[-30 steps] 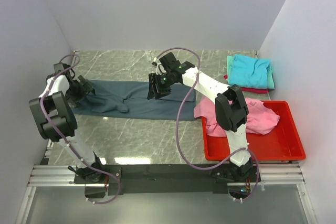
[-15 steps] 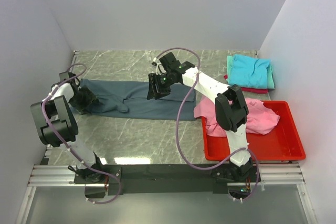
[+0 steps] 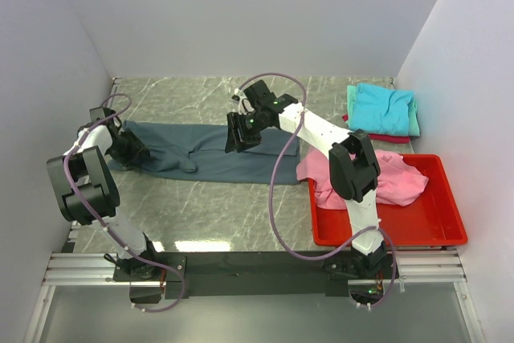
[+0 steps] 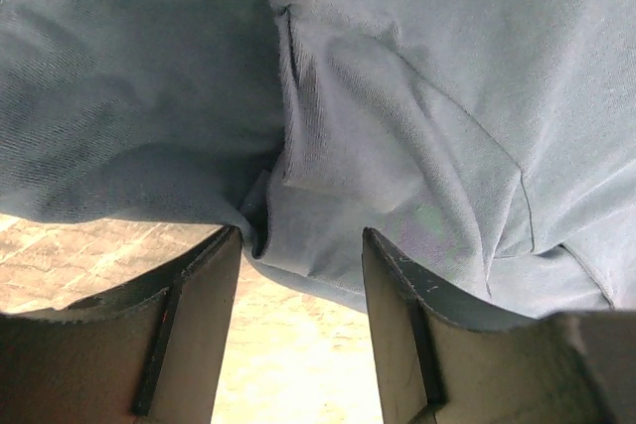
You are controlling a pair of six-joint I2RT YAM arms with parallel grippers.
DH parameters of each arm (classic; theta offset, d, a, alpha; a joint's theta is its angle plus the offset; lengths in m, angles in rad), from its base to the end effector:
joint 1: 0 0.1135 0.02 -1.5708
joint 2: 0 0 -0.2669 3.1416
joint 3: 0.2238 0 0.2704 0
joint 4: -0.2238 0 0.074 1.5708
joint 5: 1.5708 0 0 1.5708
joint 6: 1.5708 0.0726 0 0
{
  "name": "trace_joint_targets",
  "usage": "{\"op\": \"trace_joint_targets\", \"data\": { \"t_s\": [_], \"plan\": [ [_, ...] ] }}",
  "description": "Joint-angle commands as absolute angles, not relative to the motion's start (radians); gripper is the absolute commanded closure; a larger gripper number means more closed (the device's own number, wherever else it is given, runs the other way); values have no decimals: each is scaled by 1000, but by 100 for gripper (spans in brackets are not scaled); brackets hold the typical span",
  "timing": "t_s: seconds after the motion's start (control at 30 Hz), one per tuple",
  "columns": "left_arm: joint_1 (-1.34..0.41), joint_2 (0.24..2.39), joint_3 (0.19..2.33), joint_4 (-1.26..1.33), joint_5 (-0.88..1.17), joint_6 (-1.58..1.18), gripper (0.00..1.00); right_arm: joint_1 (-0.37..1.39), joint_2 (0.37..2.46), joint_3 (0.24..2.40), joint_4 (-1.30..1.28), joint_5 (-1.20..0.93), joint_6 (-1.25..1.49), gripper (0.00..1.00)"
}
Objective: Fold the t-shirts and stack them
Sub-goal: Fold the tshirt
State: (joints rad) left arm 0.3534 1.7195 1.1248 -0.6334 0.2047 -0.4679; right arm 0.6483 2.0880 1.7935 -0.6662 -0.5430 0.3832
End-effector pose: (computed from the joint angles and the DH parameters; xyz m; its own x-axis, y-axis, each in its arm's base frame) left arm 0.3432 0.1109 0.1428 -0.6648 -0.7159 -0.2136 -0.6438 0.6940 -0.3224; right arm 0.3757 0.3316 0.2148 -0.8875 -0.2707 -0.3731 -0.4541 0.6522 0.6070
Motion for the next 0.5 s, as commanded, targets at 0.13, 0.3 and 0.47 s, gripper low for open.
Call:
{"op": "trace_joint_targets", "data": {
  "t_s": [0.13, 0.3, 0.47],
  "plan": [
    [347, 1707, 1137, -615, 249, -479, 44, 652, 2069, 1832, -669, -552, 364, 43],
    [347, 1678, 1166, -640, 242, -468, 45, 652, 2071, 1828, -672, -552, 362, 43],
    [348, 1681, 1190, -653, 230, -460, 44, 652, 2083, 1847, -676, -558, 362, 43]
  ]
}}
